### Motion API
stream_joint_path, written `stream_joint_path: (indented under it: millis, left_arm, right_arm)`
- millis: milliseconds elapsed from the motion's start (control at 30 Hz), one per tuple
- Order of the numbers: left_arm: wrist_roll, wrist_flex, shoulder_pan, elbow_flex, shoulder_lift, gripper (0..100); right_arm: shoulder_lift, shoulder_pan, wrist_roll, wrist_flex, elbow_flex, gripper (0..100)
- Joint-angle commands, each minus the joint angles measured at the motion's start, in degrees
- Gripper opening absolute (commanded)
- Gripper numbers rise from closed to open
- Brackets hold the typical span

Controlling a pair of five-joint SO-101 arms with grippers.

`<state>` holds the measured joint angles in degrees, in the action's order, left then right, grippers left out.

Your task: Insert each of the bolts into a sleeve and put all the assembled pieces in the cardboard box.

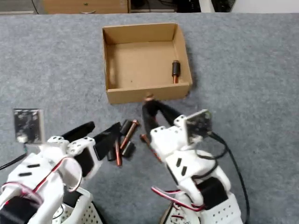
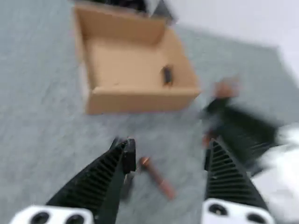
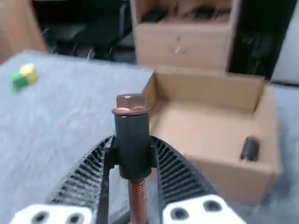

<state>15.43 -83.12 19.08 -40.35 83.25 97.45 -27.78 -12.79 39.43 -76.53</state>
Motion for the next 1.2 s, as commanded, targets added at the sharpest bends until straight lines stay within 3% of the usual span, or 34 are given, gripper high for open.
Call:
stream_joint_path:
  millis: [0,33,100,233,433,767,1167]
  left_arm:
    - [0.00,-1.41,-1.32,-4.57,-0.13,4]
    - [0.00,-1.41,-1.41,-6.33,-0.13,0]
    - [0.00,-1.41,-1.49,-9.41,-0.04,5]
    - [-0.09,3.43,-4.40,-17.14,-0.04,2]
    - [-2.90,17.05,-6.68,-30.42,-0.04,2]
    - [-2.55,32.35,-6.77,-49.41,-0.04,2]
    - [-2.46,38.51,-6.33,-56.18,-0.04,2]
  right_arm:
    - [0.22,4.35,0.18,-2.37,8.22,0.2]
    - [0.13,4.97,0.26,-2.29,9.54,0.2]
    - [-1.01,6.37,0.35,-1.85,12.00,0.2]
    - [-8.84,10.51,0.09,-0.44,18.68,0.2]
    - [-30.37,14.55,0.09,1.41,35.03,0.2]
    - [-68.18,14.55,0.35,16.79,68.09,0.2]
    - [-102.55,14.64,0.00,26.29,91.65,0.2]
